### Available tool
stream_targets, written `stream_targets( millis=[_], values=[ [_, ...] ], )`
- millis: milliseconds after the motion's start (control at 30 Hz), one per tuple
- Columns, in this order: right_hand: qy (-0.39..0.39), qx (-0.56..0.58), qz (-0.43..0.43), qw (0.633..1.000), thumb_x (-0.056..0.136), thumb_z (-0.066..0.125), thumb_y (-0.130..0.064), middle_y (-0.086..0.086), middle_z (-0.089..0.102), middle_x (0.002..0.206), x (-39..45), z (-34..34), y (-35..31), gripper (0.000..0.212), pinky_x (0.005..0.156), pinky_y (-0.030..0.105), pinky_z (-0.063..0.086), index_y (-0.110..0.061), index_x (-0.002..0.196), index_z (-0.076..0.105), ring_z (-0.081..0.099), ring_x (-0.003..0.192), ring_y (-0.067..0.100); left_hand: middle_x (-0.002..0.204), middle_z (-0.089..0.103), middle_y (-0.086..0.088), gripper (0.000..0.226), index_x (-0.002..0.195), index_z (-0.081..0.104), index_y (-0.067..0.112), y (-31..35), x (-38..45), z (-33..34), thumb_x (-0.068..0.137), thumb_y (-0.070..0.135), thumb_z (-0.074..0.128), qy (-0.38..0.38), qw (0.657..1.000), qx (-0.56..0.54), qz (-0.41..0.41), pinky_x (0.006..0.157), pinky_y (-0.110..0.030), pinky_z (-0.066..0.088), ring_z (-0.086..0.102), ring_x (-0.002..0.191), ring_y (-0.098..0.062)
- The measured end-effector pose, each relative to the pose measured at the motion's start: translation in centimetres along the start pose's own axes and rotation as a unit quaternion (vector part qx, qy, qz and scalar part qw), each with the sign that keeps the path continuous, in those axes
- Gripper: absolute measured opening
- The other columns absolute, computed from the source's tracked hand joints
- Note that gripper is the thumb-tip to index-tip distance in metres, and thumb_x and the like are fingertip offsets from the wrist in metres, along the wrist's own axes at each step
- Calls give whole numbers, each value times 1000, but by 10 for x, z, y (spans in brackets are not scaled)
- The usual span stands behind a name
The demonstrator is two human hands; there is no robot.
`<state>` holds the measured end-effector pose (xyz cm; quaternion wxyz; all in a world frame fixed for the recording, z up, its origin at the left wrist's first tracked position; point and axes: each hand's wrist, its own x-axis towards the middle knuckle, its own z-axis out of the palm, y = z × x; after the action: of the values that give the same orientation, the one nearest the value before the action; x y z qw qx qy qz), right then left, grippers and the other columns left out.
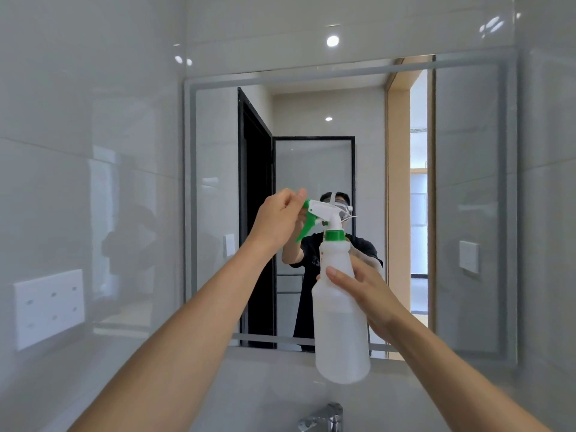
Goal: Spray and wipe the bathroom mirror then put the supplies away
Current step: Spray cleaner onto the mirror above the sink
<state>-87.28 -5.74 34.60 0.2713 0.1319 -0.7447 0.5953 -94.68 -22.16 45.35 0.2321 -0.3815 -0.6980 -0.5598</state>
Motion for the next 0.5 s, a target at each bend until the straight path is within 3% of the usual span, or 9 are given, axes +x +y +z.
stream_targets(
  millis=[100, 200, 267, 333, 400, 500],
  values=[
    [27, 10, -9, 1000, 83, 72, -48, -3, 73, 106, 4, 1, -3, 34, 93, 50, 58, -31, 112, 68, 72, 99, 25, 100, 66, 8, 35, 113, 60, 19, -10, -15, 0, 97, 49, 51, -4, 998, -27, -59, 83, -35, 57, 65, 91, -9],
    [52, 25, -11, 998, 87, 73, -43, 3, 74, 111, 12, 0, -7, 35, 90, 48, 59, -29, 118, 66, 73, 101, 25, 117, 65, 9, 62, 134, 50, 34, -28, -46, 6, 77, 50, 68, -83, 993, -4, -88, 99, -45, 53, 64, 109, -11],
    [68, 39, -8, 997, 92, 70, -38, 5, 73, 113, 19, 1, -12, 31, 87, 46, 60, -25, 119, 65, 73, 100, 25, 119, 66, 8, 66, 135, 50, 34, -35, -65, 14, 76, 48, 76, -150, 980, -21, -130, 103, -44, 51, 64, 111, -10],
    [83, 38, -5, 996, 94, 67, -37, 8, 72, 114, 28, 6, -17, 28, 82, 41, 62, -22, 118, 64, 73, 99, 24, 114, 72, 7, 54, 125, 61, 25, -39, -72, 20, 78, 46, 79, -194, 967, -57, -157, 103, -42, 51, 68, 107, -10],
    [94, 29, 3, 995, 95, 66, -38, 8, 71, 116, 37, 14, -22, 28, 81, 38, 61, -23, 118, 61, 72, 99, 22, 106, 76, 7, 41, 112, 69, 22, -40, -70, 23, 78, 41, 82, -181, 969, -76, -153, 99, -43, 55, 72, 99, -10],
    [84, 37, 8, 996, 90, 67, -45, 8, 69, 121, 46, 22, -28, 40, 92, 50, 58, -24, 123, 59, 71, 105, 25, 102, 77, 3, 38, 108, 70, 16, -38, -63, 17, 76, 30, 86, -127, 976, -100, -146, 93, -42, 58, 74, 93, -12]
  ],
)
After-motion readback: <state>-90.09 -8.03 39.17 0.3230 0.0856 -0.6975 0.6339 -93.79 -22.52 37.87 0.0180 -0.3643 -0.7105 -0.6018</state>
